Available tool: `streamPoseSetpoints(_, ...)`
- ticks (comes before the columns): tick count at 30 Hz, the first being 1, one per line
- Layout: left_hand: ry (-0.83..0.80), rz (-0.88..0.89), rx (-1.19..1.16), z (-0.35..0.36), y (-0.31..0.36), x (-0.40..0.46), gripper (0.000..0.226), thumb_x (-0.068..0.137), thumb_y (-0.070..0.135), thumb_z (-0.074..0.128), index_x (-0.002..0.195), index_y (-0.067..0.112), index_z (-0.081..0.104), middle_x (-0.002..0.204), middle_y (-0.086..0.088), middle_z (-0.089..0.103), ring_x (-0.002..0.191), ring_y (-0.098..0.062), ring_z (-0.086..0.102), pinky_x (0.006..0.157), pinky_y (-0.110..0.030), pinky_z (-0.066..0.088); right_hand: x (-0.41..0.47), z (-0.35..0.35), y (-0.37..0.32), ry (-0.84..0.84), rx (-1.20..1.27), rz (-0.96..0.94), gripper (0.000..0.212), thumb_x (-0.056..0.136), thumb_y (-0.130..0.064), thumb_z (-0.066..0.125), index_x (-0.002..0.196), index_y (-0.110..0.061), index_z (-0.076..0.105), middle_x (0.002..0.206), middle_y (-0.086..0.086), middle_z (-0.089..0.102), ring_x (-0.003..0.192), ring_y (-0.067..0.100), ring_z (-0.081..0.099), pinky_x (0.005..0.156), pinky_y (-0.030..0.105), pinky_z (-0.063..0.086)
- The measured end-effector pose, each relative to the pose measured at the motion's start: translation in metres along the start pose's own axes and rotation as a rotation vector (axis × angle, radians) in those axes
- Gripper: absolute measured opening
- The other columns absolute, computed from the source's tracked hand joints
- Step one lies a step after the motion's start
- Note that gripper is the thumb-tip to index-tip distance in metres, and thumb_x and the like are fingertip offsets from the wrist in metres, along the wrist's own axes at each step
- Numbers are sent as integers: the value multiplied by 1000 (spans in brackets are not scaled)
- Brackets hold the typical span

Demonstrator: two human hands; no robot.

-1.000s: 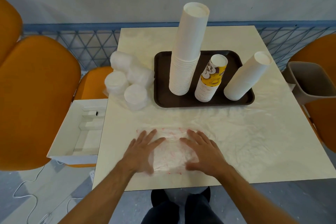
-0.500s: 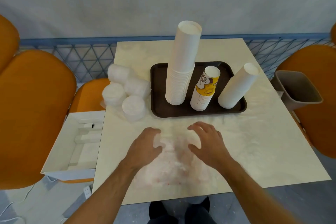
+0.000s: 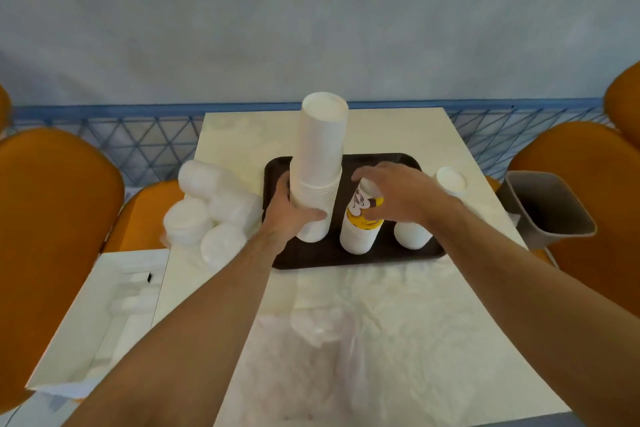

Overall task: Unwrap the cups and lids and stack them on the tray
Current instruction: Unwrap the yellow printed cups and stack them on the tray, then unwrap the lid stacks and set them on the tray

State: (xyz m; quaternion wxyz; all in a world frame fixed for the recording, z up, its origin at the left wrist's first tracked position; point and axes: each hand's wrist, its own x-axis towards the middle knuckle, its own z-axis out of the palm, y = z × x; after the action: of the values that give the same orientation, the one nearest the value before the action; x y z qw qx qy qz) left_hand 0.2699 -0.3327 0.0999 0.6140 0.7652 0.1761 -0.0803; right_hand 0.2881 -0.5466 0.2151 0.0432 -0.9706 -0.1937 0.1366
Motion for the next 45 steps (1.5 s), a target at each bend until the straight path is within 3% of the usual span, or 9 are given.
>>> streamPoseSetpoints(6,-34,32,1,25,24,22,105,54,19,92,138,40,34,122,14,57,115,-21,53,94,-57,51,17,-17,16,-36,-54,-117,53,78,-26,80,127,-29,59,104,-3,54,96,18,53,70,32,47)
streamPoseSetpoints(15,-177,56,9,84,67,67,104,51,37,93,138,43,36,121,10,62,112,-21,60,81,-52,59,32,-29,54,-47,-56,-90,56,82,-27,78,134,-31,56,121,4,60,93,19,52,74,30,46)
streamPoseSetpoints(21,-249,55,-3,102,79,81,99,64,19,88,143,40,32,118,9,61,110,-20,61,91,-50,56,33,-25,57,-48,-57,-109,56,86,-28,76,137,-32,54,129,1,60,109,22,59,77,28,46)
streamPoseSetpoints(25,-231,17,49,91,75,80,106,65,18,90,148,39,28,128,3,59,114,-21,59,81,-40,56,28,-30,52,-41,-160,-130,60,85,-41,73,139,-35,49,130,-1,59,112,22,57,83,33,49)
streamPoseSetpoints(29,-71,19,144,72,66,67,82,76,15,83,146,30,41,137,0,54,122,-19,54,100,-36,49,18,-39,33,89,-270,-158,60,88,-52,67,142,-39,47,140,-2,51,125,26,45,103,45,41)
streamPoseSetpoints(33,110,45,237,43,54,37,39,89,16,70,126,23,59,126,4,58,114,-13,55,92,-25,41,16,-43,-5,184,-148,-254,47,95,-41,63,140,-36,51,141,-4,53,130,24,45,111,48,37)
streamPoseSetpoints(38,285,131,369,-7,36,-3,21,91,9,64,109,20,68,115,6,65,102,-8,54,88,-18,38,34,-20,-53,50,122,-337,30,95,-27,61,125,-26,62,114,-3,65,105,19,61,94,39,54)
streamPoseSetpoints(41,480,90,381,-47,18,-25,15,91,8,63,102,18,66,112,2,64,101,-10,52,86,-20,39,44,10,-87,-71,359,-291,29,96,-22,62,125,-21,65,105,-5,65,97,15,64,89,31,55)
streamPoseSetpoints(45,661,-50,392,-93,-19,-42,20,86,14,70,103,12,59,112,-9,58,105,-23,55,88,-32,48,59,59,-124,-212,563,-76,30,94,-25,64,112,-3,70,105,14,74,92,28,72,87,42,60)
